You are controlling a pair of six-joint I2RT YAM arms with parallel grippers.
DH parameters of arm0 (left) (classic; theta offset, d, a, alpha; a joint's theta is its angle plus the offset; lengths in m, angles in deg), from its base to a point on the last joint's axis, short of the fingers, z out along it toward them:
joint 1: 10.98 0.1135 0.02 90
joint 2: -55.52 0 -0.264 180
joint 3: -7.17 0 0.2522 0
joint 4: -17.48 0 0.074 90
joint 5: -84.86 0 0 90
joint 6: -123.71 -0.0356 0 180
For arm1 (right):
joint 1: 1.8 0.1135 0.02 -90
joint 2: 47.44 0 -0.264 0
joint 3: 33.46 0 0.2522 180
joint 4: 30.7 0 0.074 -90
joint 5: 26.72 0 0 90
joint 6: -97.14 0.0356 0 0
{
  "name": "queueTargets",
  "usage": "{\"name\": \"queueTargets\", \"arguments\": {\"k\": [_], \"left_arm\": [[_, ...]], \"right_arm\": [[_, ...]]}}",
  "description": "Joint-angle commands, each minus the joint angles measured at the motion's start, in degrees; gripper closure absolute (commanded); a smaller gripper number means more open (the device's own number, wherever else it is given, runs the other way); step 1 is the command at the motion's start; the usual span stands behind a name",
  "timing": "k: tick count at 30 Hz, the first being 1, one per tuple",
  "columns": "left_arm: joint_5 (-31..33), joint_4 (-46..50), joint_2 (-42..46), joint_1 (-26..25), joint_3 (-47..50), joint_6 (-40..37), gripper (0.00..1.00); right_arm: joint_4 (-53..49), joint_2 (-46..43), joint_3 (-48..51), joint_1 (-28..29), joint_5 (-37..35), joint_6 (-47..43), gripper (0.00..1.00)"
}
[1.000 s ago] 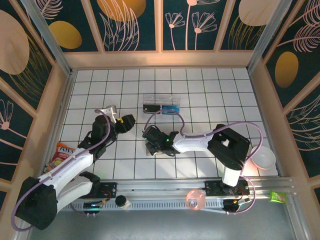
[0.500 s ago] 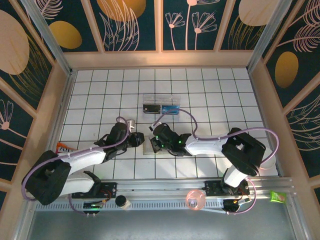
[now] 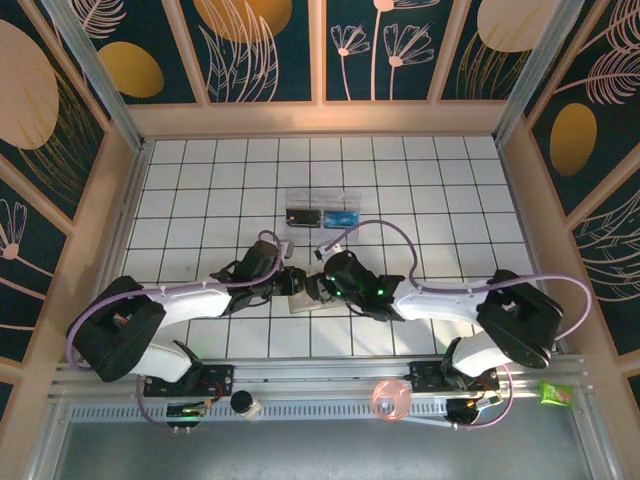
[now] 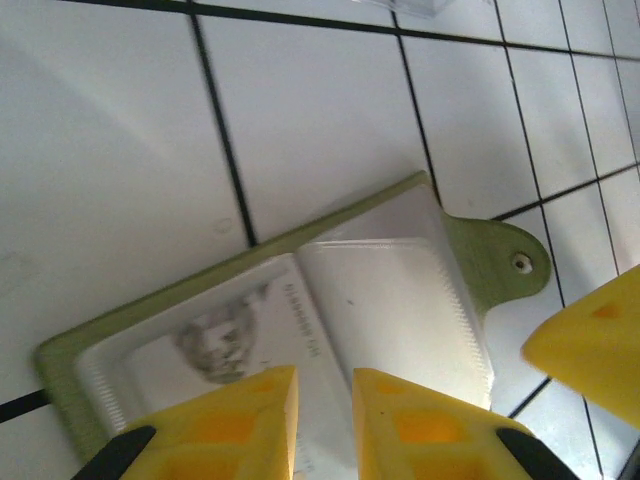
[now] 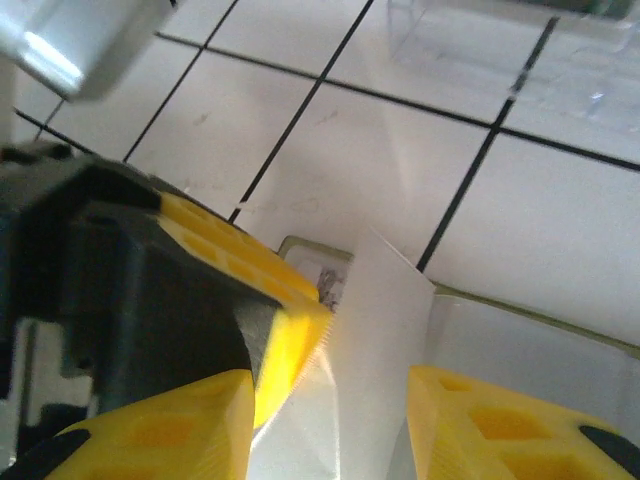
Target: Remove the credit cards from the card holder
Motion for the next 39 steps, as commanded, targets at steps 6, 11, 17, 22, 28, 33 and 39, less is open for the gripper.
{"name": "queueTargets", "arguments": {"k": [6, 11, 17, 22, 28, 33, 39], "left_arm": [[-4.8, 2.9, -11.0, -7.0, -9.9, -2.2, 0.78], [-6.1, 6.6, -19.3, -8.5, -16.1, -4.8, 0.81], [0.2, 6.5, -15.1, -8.4, -15.2, -4.0, 0.77], [3.8, 3.8, -3.6, -4.1, -8.9, -1.1, 0.69], [5.7, 2.7, 3.5, -0.5, 0.2, 1.3, 0.71], [6.6, 2.3, 5.0, -0.1, 4.2, 2.7, 0.75], [8.9, 3.6, 4.7, 0.1, 5.6, 2.2, 0.8]], "right_arm": [[-0.7, -14.3, 7.0, -4.4, -6.6, 6.9, 0.6], [-3.9, -20.0, 9.7, -6.1, -6.4, 8.5, 0.68], [-5.6, -22.0, 9.9, -6.5, -5.0, 8.6, 0.7], [-4.5, -19.2, 7.6, -8.5, 4.6, 6.3, 0.75], [-3.8, -8.1, 1.5, -9.4, 18.0, 3.5, 0.77], [-7.0, 2.4, -3.2, -9.4, 20.7, 3.8, 0.83], [-10.3, 5.4, -0.7, -9.5, 16.6, 6.7, 0.87]]}}
